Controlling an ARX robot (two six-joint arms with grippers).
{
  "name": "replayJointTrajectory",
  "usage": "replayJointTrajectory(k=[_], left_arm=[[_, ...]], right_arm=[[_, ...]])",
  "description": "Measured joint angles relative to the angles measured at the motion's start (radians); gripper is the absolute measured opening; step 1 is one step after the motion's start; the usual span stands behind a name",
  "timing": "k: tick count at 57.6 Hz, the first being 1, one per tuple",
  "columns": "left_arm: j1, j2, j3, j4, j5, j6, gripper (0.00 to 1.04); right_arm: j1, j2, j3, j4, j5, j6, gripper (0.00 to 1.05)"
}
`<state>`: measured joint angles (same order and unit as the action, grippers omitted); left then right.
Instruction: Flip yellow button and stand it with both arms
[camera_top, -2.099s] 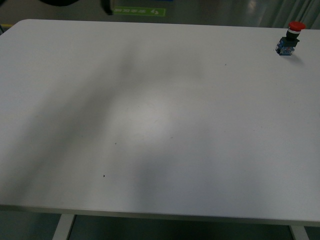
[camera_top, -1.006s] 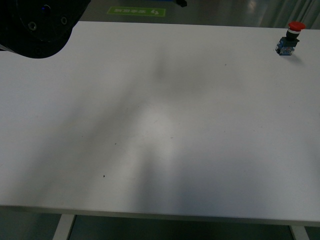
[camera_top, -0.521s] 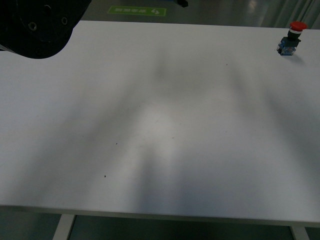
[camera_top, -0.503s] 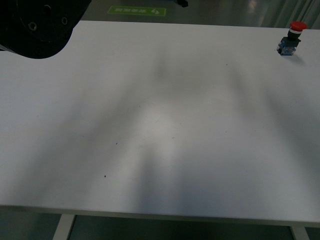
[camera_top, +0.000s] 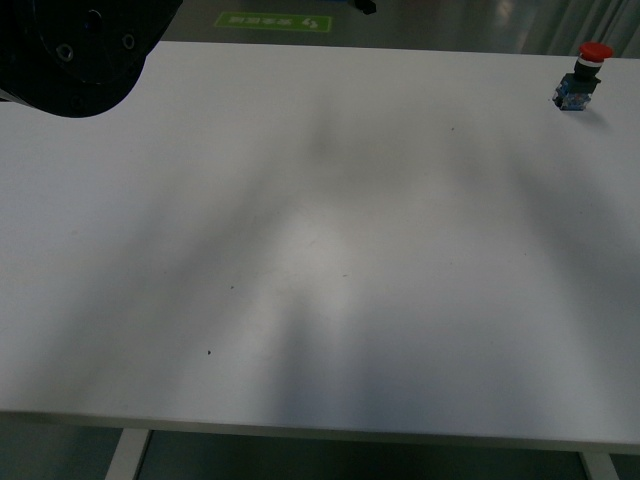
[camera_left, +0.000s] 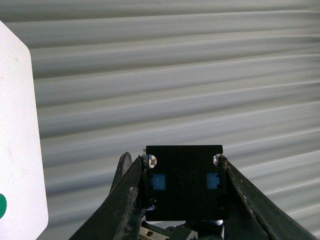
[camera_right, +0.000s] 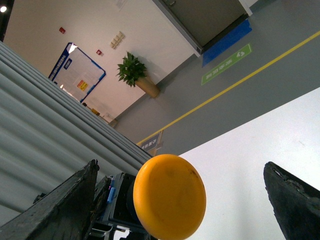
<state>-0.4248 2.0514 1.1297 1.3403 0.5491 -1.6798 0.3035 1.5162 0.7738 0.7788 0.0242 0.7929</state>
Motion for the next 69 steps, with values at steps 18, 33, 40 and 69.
replayJointTrajectory(k=[18,33,40,69], left_arm=[[0.000,0.000,0.000,0.000,0.000,0.000,0.36],[0.000,0.000,0.000,0.000,0.000,0.000,0.36],[0.000,0.000,0.000,0.000,0.000,0.000,0.36],[0.003,0.000,0.000,-0.001,-0.006,-0.028,0.47]], right_arm=[[0.001,0.023,0.043,-0.014,-0.006,0.006,0.97],[0.018,0.061,0.074,-0.032,-0.015,0.001,0.97],[0.023,0.079,0.089,-0.032,-0.014,0.001,0.84],[0.023,0.122,0.154,-0.037,-0.038,0.064,0.34]])
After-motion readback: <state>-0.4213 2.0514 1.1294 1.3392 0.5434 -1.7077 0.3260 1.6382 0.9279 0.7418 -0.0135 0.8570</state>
